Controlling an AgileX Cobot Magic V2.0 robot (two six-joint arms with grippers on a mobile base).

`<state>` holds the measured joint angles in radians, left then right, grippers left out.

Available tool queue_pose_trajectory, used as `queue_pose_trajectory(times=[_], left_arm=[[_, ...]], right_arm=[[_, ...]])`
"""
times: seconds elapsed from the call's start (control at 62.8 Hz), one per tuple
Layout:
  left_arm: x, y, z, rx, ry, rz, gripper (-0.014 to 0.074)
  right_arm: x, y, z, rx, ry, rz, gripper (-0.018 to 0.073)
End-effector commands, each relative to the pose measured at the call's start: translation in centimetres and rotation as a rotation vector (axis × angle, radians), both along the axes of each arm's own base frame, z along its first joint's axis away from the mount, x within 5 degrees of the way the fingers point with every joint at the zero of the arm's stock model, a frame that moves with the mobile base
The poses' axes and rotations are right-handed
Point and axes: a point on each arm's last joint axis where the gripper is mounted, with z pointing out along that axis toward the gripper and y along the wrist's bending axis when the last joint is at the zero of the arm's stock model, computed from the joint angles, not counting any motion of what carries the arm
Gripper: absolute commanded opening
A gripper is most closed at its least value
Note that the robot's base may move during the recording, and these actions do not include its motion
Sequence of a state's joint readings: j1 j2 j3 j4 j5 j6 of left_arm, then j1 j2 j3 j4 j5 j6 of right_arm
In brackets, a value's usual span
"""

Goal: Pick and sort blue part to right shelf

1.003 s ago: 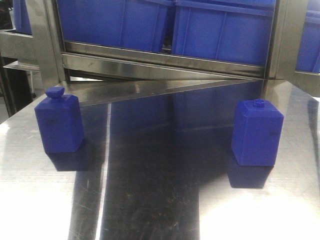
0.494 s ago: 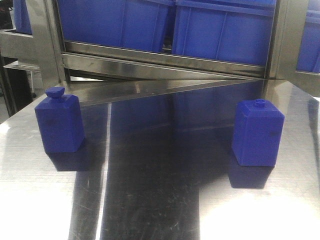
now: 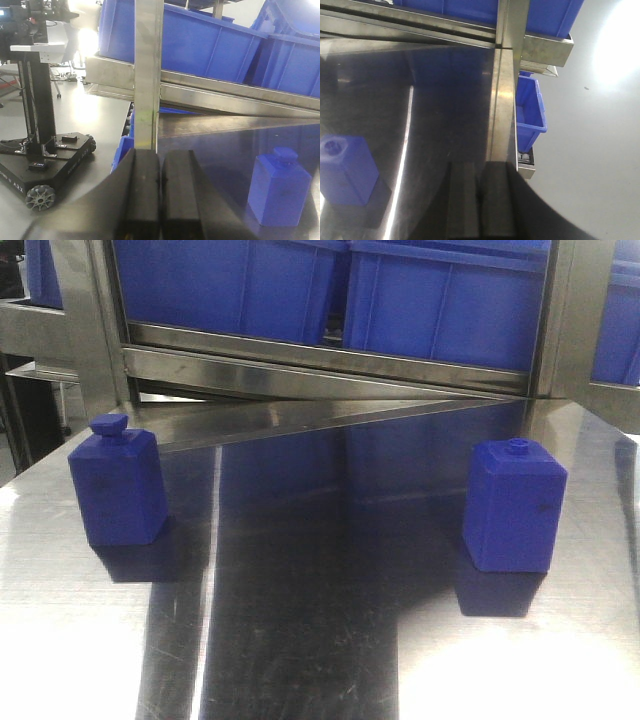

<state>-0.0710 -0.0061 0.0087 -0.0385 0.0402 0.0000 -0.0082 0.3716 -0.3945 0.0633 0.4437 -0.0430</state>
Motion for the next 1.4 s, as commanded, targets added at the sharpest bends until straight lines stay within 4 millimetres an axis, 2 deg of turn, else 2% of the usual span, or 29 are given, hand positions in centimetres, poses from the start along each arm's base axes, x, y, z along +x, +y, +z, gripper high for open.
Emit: queue_pose_trajectory(times=[0.0, 0.127, 0.223, 0.318, 0.462, 0.541, 0.78, 1.035, 1.162, 1.385], left_arm=[[-0.1, 0.0, 0.1, -0.018, -0.076, 0.004, 0.0124], [-0.1, 0.0, 0.1, -0.018, -0.076, 0.004, 0.0124], [-0.1, 0.0, 0.1, -0.018, -0.076, 0.004, 0.0124], [-0.1, 0.0, 0.1, -0.018, -0.076, 0.004, 0.0124], [-0.1, 0.0, 0.1, -0.018, -0.076, 0.004, 0.0124], [-0.1, 0.0, 0.1, -0.018, -0.076, 0.004, 0.0124], [-0.1, 0.0, 0.1, -0.018, -0.076, 0.004, 0.0124], [-0.1, 0.0, 0.1, -0.018, -0.076, 0.004, 0.0124], [-0.1, 0.0, 0.1, -0.018, -0.076, 0.004, 0.0124], [-0.1, 0.0, 0.1, -0.018, -0.076, 0.004, 0.0124]], right_arm=[[1.6, 0.0, 2.7, 0.011, -0.036, -0.007, 0.0053], [3.9, 0.3, 3.3, 0.049, 0.119, -0.001, 0.0055], [5.8, 0.7, 3.3, 0.060, 0.248, 0.001, 0.0106], [7.4, 1.4, 3.4, 0.056, 0.344, 0.000, 0.0255], [9.7, 2.7, 3.5, 0.081, 0.481, -0.031, 0.0536], [11.0, 3.8, 3.4, 0.093, 0.580, -0.046, 0.0606], [14.1, 7.8, 4.3, 0.005, 0.810, -0.009, 0.0614], [17.0, 11.8, 4.9, 0.038, 0.884, 0.011, 0.0614], [18.0, 13.0, 4.3, 0.046, 0.914, -0.003, 0.0614], [18.5, 14.1, 3.6, 0.081, 0.933, 0.024, 0.0614]])
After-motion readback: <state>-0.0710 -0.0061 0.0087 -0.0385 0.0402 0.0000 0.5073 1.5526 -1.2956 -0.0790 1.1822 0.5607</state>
